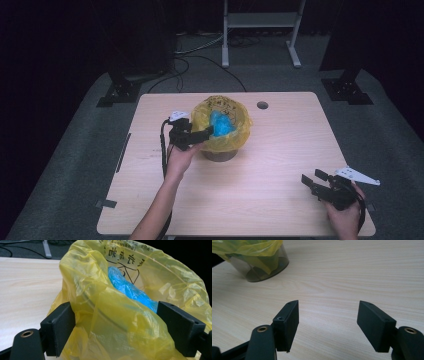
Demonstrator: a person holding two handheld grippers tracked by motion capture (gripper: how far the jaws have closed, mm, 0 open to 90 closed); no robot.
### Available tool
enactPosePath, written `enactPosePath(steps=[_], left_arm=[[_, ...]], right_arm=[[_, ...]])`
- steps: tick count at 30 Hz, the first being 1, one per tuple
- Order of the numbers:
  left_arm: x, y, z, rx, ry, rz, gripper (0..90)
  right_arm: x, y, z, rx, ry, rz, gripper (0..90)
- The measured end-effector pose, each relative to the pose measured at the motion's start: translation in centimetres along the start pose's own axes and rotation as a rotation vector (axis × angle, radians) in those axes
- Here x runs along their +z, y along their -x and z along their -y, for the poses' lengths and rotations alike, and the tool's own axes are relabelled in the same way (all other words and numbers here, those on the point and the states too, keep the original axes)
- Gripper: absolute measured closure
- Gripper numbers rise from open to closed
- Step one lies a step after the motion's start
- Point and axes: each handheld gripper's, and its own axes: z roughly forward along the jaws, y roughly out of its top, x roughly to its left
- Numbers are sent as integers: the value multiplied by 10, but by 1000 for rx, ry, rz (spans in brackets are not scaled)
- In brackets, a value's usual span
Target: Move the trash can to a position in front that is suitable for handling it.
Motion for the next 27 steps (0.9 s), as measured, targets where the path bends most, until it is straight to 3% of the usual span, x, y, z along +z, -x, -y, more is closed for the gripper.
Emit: enactPosePath(steps=[8,27], left_arm=[[-32,2,22,-6,45,10,155],[-76,17,51,-4,81,20,127]], right_arm=[[3,-3,0,-8,-12,-3,336],[5,-5,1,-9,-23,-9,337]])
